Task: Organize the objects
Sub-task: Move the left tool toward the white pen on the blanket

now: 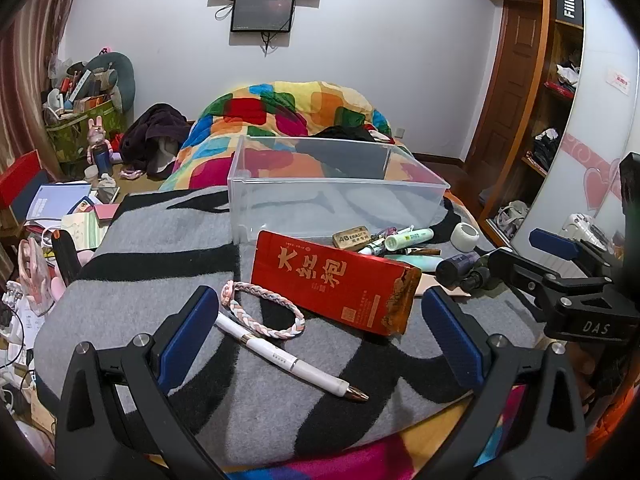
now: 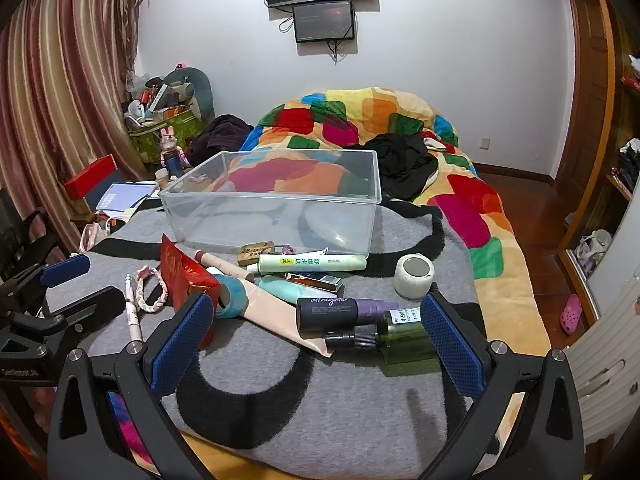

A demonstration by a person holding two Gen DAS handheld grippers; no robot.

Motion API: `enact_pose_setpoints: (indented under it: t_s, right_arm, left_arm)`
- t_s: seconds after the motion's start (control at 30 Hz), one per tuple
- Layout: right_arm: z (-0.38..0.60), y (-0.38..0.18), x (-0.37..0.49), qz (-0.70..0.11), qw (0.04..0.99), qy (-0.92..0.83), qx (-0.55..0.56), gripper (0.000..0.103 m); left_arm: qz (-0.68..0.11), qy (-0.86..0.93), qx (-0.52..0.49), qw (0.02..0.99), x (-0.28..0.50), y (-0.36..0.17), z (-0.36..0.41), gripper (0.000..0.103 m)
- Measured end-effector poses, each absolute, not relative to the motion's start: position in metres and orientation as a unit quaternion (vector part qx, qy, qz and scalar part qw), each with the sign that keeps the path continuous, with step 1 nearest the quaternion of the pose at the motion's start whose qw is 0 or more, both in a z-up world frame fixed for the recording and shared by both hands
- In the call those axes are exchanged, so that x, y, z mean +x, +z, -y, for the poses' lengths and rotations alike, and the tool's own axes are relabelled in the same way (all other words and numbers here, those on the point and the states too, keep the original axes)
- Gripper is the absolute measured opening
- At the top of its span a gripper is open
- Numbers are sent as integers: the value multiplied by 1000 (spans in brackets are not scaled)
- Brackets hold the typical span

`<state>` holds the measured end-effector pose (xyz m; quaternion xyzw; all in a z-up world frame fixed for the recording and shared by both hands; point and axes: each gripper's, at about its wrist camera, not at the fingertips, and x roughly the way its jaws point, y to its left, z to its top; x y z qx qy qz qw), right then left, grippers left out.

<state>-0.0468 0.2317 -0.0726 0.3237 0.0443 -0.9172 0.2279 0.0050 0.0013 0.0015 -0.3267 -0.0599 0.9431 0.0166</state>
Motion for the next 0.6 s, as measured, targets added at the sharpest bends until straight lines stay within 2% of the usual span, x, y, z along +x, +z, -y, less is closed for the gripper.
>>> enact_pose_setpoints:
  t_s: [0.6]
  right_arm:
    - [-229,-73,-46,-44,230,-916,326,103]
  left_arm:
    - [61,942,-330,19,6,-1,-1,103]
